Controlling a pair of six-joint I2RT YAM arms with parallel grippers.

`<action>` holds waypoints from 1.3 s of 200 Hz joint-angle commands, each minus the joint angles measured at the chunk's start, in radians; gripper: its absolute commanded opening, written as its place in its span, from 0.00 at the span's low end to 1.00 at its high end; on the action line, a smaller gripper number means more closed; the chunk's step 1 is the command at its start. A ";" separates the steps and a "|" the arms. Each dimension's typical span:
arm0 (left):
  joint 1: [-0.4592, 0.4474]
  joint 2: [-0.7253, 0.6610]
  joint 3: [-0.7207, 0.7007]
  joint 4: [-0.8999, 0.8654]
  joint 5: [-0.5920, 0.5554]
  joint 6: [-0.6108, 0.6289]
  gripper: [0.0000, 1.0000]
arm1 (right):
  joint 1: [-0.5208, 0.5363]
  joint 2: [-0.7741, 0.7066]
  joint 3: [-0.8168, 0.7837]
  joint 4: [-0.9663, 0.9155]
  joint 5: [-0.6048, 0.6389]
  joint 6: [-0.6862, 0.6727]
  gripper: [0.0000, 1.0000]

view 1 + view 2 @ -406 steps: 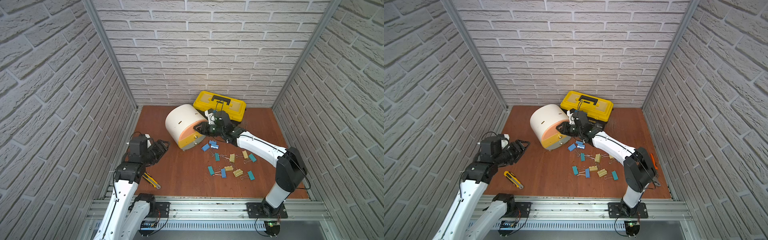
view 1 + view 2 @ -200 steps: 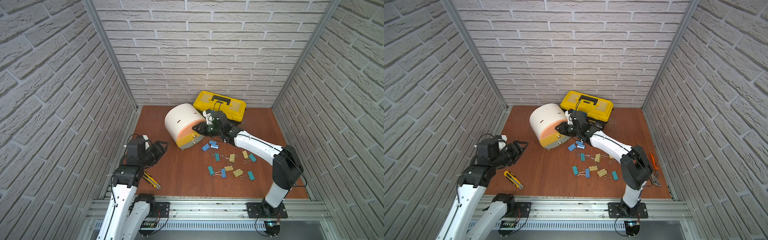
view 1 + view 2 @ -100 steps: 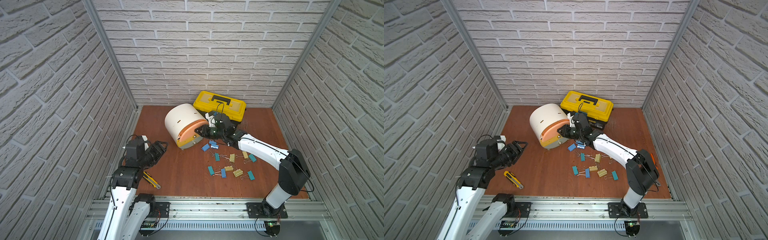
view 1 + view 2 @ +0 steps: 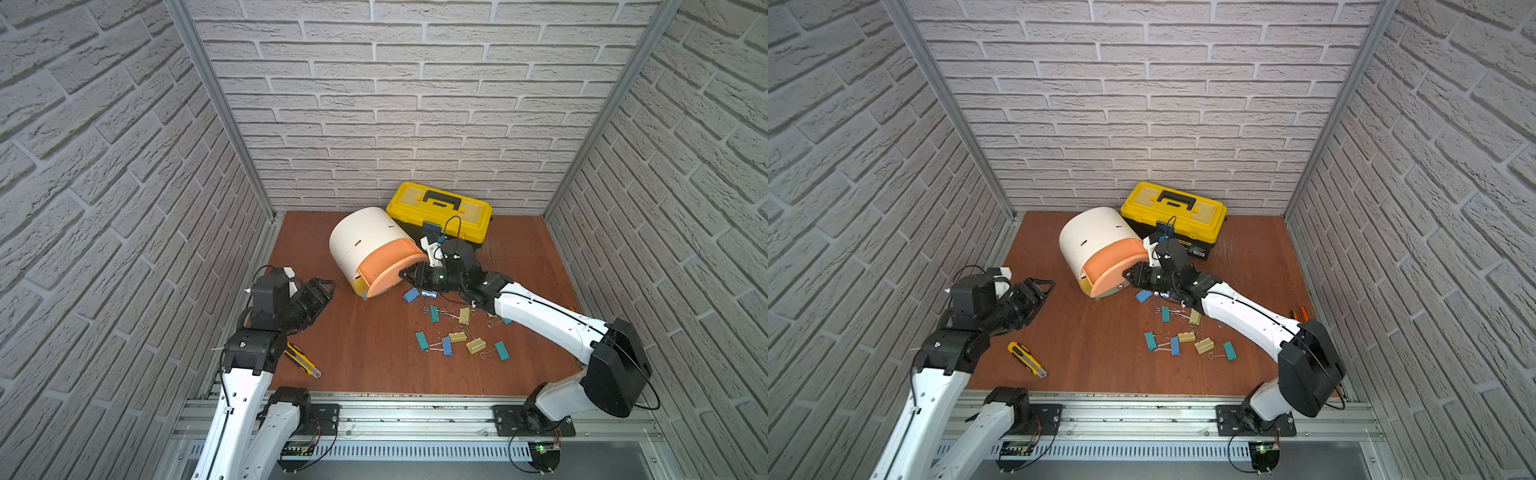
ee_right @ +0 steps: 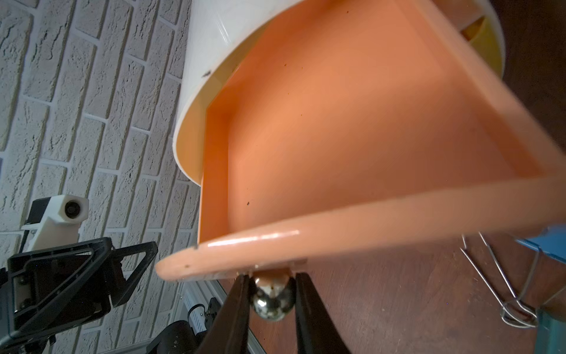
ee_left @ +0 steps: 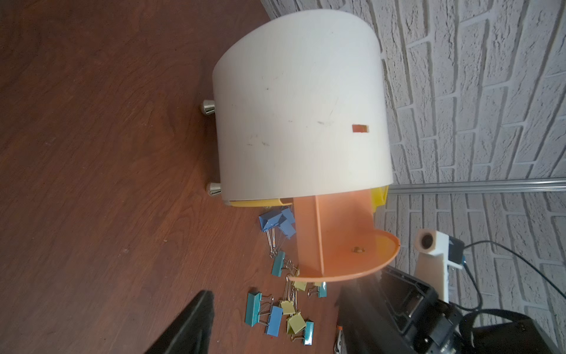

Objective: Put the binder clips in the drawer according to color
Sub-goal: Open the drawer in the storage box.

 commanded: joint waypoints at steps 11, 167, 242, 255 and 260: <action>-0.013 0.000 0.020 0.045 -0.013 -0.005 0.69 | 0.013 -0.076 -0.046 0.005 0.024 0.008 0.04; -0.024 -0.033 -0.002 0.037 -0.017 -0.014 0.69 | 0.017 -0.044 -0.015 0.015 0.050 0.004 0.10; -0.024 -0.038 -0.007 0.040 -0.022 -0.019 0.70 | 0.017 -0.058 -0.043 -0.007 0.058 -0.017 0.33; -0.025 -0.038 -0.006 0.038 -0.023 -0.020 0.70 | 0.017 -0.073 -0.057 -0.014 0.066 -0.021 0.41; -0.024 -0.038 -0.008 0.037 -0.023 -0.020 0.70 | 0.017 -0.079 -0.062 -0.017 0.068 -0.025 0.44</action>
